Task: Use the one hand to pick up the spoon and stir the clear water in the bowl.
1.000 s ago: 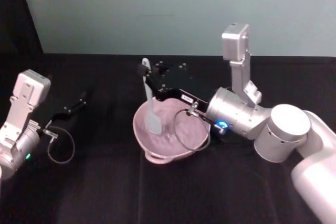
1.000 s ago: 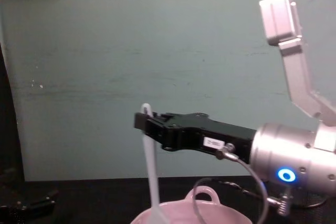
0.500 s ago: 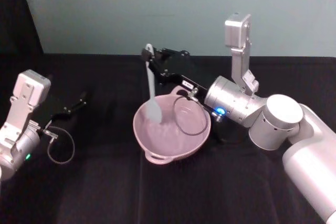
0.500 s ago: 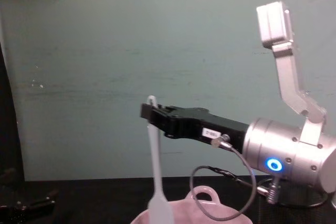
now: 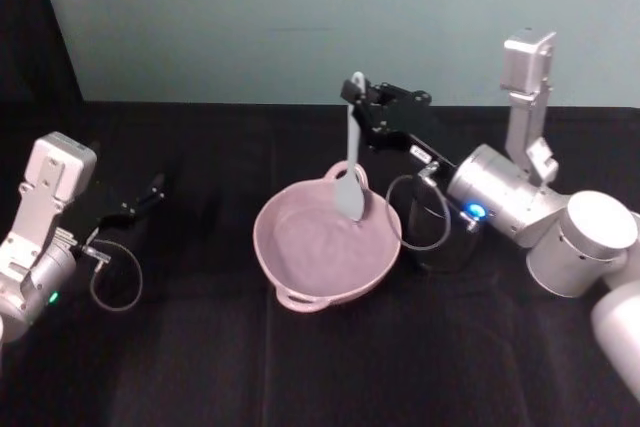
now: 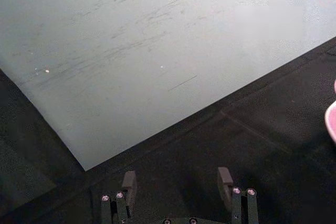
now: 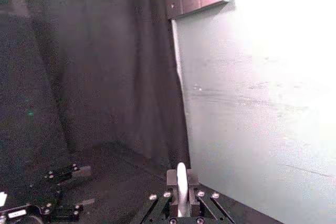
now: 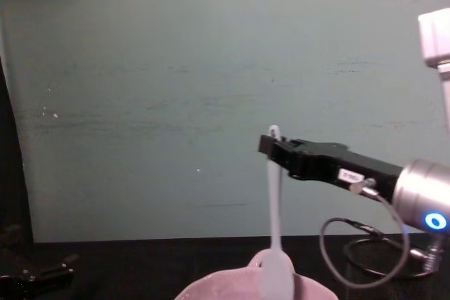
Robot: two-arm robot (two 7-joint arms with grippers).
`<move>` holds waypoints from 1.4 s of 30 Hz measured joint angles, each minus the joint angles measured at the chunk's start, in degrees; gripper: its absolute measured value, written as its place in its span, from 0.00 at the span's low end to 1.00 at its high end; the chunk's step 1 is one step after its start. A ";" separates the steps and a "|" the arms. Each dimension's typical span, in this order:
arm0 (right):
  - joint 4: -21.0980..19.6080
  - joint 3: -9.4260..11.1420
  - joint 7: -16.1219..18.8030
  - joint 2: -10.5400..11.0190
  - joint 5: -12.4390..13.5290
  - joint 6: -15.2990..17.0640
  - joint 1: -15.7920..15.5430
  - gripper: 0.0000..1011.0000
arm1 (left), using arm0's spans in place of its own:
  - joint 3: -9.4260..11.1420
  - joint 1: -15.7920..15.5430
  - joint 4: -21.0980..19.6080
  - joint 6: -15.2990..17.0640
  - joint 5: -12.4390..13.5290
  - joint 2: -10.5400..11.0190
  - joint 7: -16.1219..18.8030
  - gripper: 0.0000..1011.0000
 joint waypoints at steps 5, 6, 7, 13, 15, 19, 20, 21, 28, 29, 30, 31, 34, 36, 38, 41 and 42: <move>-2.47 0.71 -0.62 1.19 -0.10 0.73 -1.56 0.11 | -0.01 0.00 0.00 0.00 0.00 0.00 0.00 1.00; -2.79 0.74 -0.64 1.30 -0.15 0.83 -1.76 0.11 | 0.00 0.00 0.00 0.00 0.00 0.00 0.00 1.00; -3.31 0.75 -0.66 1.46 -0.23 1.01 -2.05 0.11 | 0.00 0.00 0.00 0.00 0.00 0.00 0.00 1.00; -5.61 0.09 -0.65 1.74 -0.70 1.91 -3.18 0.11 | 0.00 0.00 0.00 0.00 0.00 0.00 0.00 1.00; -6.41 -0.20 -0.62 1.78 -0.71 2.19 -3.59 0.11 | 0.00 0.00 0.00 0.00 0.00 0.00 0.00 1.00; -8.42 -1.44 -0.13 1.78 -0.56 3.12 -4.94 0.11 | 0.00 0.00 0.00 0.00 0.00 0.00 0.00 1.00; -8.63 -1.74 -0.01 1.74 -0.50 3.28 -5.10 0.11 | 0.00 0.00 0.00 0.00 0.00 0.00 0.00 1.00; -8.80 -2.04 0.19 1.67 -0.46 3.43 -5.23 0.12 | 0.00 0.00 0.00 0.00 0.00 0.00 0.00 1.00; -8.82 -4.85 1.81 0.17 -0.16 3.87 -5.05 0.12 | 0.00 0.00 0.00 0.00 0.00 0.00 0.00 1.00; -8.65 -5.05 1.98 0.00 -0.14 3.84 -4.86 0.12 | 0.00 0.00 0.00 0.00 0.00 0.00 0.00 1.00; -8.16 -5.40 2.15 -0.37 -0.10 3.70 -4.35 0.11 | 0.00 0.00 0.00 0.00 0.00 0.00 0.00 1.00; -7.82 -5.53 2.27 -0.58 -0.07 3.56 -4.03 0.11 | 0.00 0.00 0.00 0.00 0.00 0.00 0.00 1.00; -6.16 -5.83 2.55 -1.34 0.01 2.92 -2.76 0.12 | 0.00 0.00 0.00 0.00 0.00 0.00 0.00 1.00; -5.04 -5.82 2.63 -1.73 0.06 2.50 -1.99 0.12 | 0.00 0.00 0.00 0.00 0.00 0.00 0.00 1.00; -3.36 -5.68 2.86 -2.27 0.16 1.87 -0.92 0.11 | 0.00 0.00 0.00 0.00 0.00 0.00 0.00 1.00; -0.57 -5.21 2.97 -2.97 0.34 1.12 0.67 0.11 | 0.00 0.00 0.00 0.00 0.00 0.00 0.00 1.00; 0.05 -5.08 2.99 -3.09 0.45 0.95 0.99 0.11 | 0.00 0.00 0.00 0.00 0.00 0.00 0.00 1.00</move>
